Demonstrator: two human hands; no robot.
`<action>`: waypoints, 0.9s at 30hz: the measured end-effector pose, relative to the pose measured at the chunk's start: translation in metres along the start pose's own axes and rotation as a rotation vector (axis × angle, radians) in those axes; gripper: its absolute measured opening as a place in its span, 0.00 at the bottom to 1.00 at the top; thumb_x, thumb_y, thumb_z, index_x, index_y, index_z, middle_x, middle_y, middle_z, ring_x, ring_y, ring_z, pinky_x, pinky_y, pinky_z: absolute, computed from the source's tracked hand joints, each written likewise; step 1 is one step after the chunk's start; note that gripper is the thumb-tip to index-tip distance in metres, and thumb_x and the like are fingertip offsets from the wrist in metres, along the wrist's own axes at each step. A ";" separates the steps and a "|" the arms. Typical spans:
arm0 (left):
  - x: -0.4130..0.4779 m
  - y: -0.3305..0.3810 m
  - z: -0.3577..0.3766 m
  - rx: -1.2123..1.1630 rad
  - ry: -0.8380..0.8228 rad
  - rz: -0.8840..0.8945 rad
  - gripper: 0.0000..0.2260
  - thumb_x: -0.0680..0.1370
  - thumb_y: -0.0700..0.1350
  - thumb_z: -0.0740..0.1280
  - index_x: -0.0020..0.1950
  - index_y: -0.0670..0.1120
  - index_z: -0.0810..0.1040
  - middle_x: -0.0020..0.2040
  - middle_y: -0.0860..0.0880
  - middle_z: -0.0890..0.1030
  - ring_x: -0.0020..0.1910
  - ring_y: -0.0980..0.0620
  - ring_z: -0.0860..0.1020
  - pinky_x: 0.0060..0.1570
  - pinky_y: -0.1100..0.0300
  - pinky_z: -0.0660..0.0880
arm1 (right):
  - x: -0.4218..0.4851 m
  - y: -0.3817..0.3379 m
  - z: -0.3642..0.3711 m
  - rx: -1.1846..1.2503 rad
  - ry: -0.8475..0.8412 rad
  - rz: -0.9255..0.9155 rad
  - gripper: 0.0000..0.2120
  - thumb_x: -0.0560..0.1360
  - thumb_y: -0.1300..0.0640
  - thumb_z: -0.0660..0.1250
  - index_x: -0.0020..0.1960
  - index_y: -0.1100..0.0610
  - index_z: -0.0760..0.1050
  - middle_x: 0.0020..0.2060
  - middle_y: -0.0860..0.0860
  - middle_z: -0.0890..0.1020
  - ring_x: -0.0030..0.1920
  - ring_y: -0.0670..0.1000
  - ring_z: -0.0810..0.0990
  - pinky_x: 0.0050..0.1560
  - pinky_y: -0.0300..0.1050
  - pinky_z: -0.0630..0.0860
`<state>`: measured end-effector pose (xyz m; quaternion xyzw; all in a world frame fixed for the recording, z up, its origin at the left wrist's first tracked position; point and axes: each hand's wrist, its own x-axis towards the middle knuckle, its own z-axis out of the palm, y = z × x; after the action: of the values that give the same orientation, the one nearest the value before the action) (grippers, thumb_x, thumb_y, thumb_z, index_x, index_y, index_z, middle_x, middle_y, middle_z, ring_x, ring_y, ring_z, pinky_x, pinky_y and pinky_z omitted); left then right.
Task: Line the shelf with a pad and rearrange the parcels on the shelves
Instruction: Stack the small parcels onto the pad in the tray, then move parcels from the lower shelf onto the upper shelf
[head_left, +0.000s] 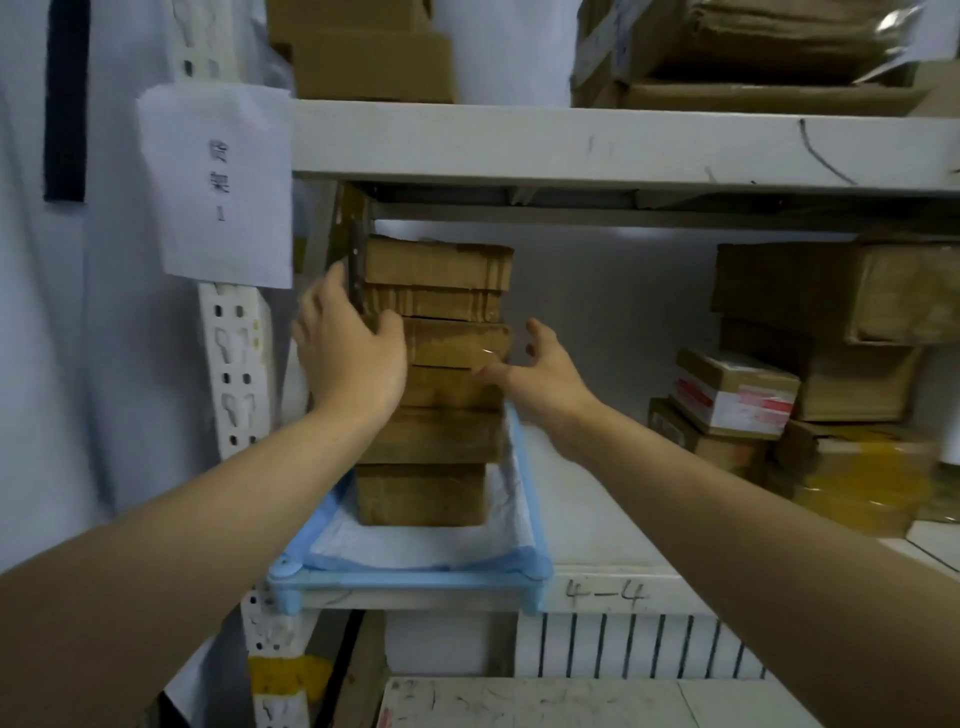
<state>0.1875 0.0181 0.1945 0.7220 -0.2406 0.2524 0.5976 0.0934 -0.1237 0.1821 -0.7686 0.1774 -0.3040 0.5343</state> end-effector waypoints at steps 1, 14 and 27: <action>-0.009 0.006 0.003 0.010 0.042 0.019 0.27 0.80 0.44 0.66 0.78 0.49 0.62 0.76 0.47 0.64 0.76 0.46 0.60 0.75 0.51 0.60 | -0.005 0.005 -0.006 -0.011 -0.006 0.001 0.44 0.77 0.56 0.73 0.83 0.49 0.47 0.80 0.53 0.58 0.77 0.58 0.63 0.67 0.50 0.70; -0.154 0.090 0.139 -0.152 -0.248 -0.391 0.25 0.67 0.53 0.68 0.63 0.47 0.75 0.65 0.41 0.73 0.62 0.40 0.74 0.66 0.43 0.71 | -0.081 0.090 -0.202 -0.179 -0.016 0.045 0.36 0.73 0.55 0.75 0.75 0.49 0.60 0.63 0.51 0.75 0.57 0.51 0.78 0.52 0.39 0.81; -0.175 0.100 0.200 -0.233 -0.658 -0.641 0.21 0.82 0.49 0.64 0.73 0.44 0.70 0.63 0.46 0.74 0.61 0.45 0.75 0.63 0.51 0.74 | -0.036 0.117 -0.255 -0.400 0.384 0.072 0.51 0.65 0.40 0.79 0.78 0.55 0.57 0.71 0.56 0.65 0.72 0.60 0.67 0.69 0.62 0.72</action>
<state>0.0061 -0.1878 0.1229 0.7295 -0.2090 -0.2159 0.6144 -0.0950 -0.3265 0.1257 -0.7803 0.3593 -0.3838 0.3388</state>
